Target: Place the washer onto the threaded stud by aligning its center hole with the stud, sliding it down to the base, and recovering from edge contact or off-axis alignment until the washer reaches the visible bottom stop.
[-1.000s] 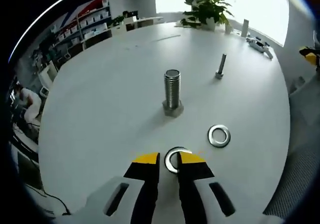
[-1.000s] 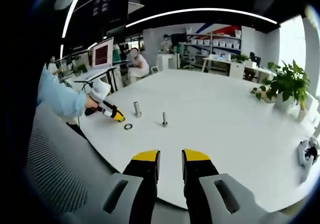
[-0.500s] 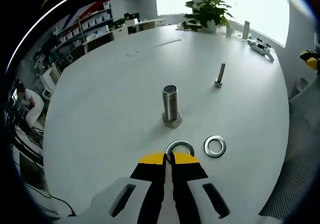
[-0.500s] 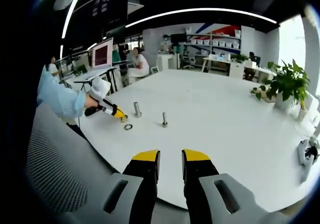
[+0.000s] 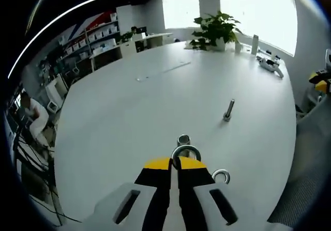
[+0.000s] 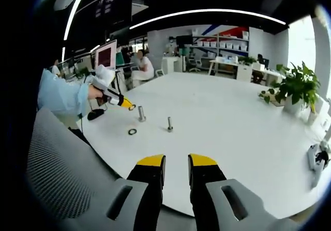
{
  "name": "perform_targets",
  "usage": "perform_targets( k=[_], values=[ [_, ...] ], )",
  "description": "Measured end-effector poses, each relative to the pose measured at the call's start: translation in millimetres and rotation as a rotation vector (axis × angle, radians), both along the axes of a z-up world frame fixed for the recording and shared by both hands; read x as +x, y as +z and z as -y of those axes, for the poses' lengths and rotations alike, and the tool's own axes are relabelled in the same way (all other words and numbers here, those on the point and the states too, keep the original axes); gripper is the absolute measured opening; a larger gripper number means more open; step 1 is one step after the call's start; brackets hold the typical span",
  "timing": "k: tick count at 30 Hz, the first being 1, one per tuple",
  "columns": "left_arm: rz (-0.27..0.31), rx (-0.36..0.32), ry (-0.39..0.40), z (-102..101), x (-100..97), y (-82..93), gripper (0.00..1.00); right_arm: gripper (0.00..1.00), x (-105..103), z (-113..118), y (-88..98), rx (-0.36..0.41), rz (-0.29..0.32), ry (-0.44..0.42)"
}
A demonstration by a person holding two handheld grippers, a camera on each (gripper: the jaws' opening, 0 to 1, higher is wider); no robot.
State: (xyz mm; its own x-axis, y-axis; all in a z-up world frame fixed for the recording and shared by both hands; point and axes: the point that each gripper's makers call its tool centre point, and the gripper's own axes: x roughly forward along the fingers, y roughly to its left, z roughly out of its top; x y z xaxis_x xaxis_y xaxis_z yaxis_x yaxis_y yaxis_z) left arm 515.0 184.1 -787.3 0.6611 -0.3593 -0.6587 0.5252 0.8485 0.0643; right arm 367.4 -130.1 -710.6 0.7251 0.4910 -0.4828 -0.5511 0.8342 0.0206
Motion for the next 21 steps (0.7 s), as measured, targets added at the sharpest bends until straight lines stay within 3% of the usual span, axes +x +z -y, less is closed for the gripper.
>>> perform_targets(
  k=[6, 21],
  values=[
    [0.04, -0.016, -0.016, 11, 10.4, 17.4, 0.01, 0.2, 2, 0, 1.3, 0.003, 0.004, -0.002],
    [0.019, 0.003, -0.033, 14, 28.1, 2.6, 0.01, 0.2, 1, 2, 0.1, 0.004, 0.005, -0.002]
  ],
)
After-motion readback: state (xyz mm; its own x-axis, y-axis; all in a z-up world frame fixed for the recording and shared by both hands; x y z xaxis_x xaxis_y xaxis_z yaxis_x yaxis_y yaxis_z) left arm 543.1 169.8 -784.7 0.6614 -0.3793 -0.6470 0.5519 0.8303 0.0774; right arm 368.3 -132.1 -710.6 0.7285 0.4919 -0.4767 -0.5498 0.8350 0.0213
